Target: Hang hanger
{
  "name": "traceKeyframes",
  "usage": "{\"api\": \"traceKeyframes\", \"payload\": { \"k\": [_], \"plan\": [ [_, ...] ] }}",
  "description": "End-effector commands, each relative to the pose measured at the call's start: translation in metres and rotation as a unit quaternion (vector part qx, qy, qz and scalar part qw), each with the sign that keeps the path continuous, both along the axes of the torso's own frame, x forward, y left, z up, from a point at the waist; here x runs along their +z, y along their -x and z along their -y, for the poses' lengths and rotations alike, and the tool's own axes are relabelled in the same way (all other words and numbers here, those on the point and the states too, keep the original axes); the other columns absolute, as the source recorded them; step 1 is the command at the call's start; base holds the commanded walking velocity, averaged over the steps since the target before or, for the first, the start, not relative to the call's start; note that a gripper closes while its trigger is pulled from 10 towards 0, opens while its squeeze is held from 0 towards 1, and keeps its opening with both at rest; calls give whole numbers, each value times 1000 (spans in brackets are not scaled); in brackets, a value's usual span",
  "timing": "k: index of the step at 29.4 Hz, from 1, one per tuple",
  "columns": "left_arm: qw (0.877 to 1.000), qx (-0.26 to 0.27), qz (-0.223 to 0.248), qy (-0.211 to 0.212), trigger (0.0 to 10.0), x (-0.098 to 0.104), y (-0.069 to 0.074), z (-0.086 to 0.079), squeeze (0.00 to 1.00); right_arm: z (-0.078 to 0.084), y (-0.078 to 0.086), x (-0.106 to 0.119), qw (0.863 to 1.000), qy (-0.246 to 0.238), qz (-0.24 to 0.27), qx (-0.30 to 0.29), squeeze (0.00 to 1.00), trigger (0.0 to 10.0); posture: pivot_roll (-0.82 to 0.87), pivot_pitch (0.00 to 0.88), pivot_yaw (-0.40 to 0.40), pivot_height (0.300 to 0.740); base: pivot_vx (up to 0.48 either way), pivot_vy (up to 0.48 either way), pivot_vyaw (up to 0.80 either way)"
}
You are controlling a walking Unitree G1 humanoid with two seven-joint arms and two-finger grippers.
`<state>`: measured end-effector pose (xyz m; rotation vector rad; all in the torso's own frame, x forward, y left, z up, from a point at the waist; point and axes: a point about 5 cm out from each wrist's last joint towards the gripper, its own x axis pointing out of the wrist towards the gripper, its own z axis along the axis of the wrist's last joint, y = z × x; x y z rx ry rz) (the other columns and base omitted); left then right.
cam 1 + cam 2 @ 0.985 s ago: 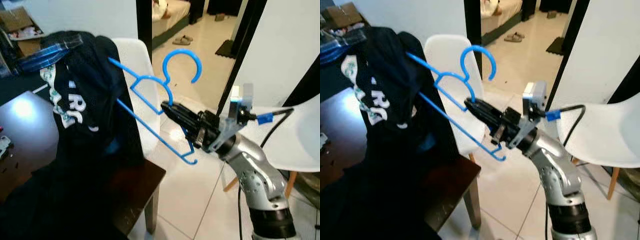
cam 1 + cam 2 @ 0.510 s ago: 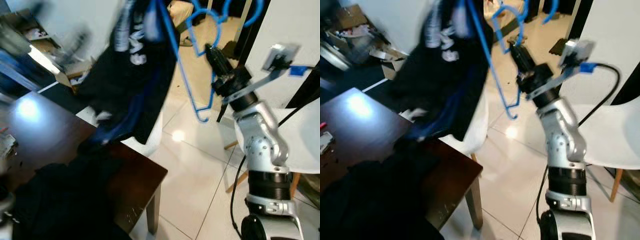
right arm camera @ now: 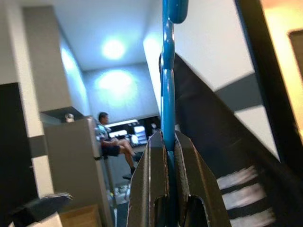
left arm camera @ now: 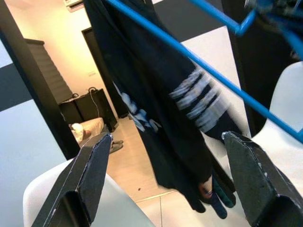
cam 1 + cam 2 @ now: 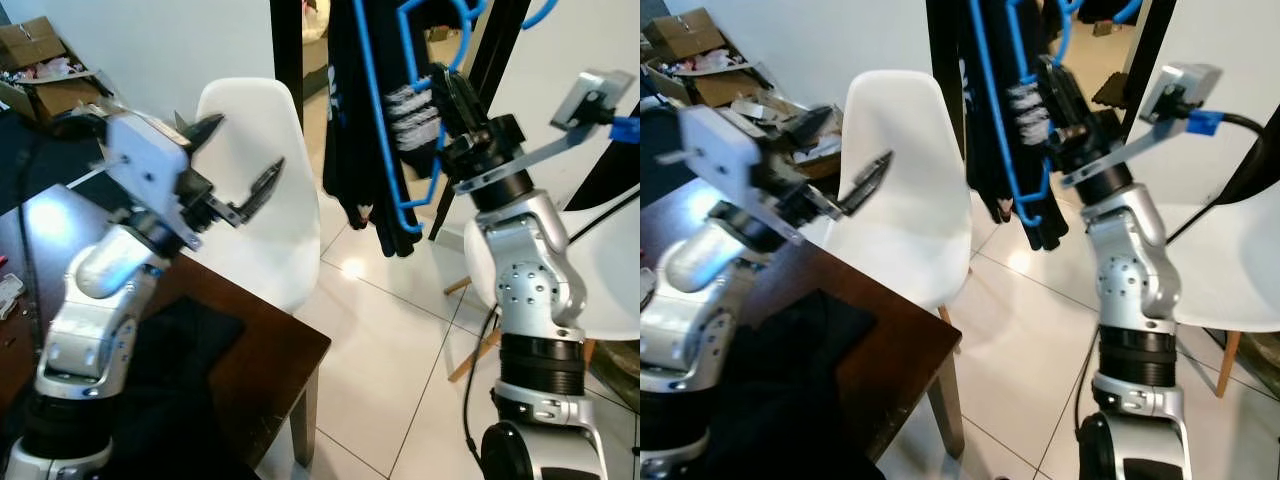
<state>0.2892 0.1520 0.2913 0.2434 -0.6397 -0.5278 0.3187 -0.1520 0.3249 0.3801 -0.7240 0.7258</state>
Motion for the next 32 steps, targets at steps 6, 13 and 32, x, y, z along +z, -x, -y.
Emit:
{"api": "traceKeyframes", "payload": {
  "k": [6, 13, 32],
  "plan": [
    [999, 25, 9, 23, 10000, -3, -6, 5, 0, -11, 24, 1, 993, -42, 33, 104, 0, 10000, 31, 94, 18, 740, 0, 0, 0],
    [998, 38, 22, 45, 10000, 3, -5, 3, 0, -11, 29, -3, 992, -35, 34, 115, 0, 10000, 31, 94, 18, 740, 0, 0, 0],
    [986, -32, 127, 105, 10000, 75, 23, -36, 0, -16, 41, -6, 984, -11, 47, 169, 0, 10000, 50, 105, 10, 740, 0, 0, 0]
  ]
}}
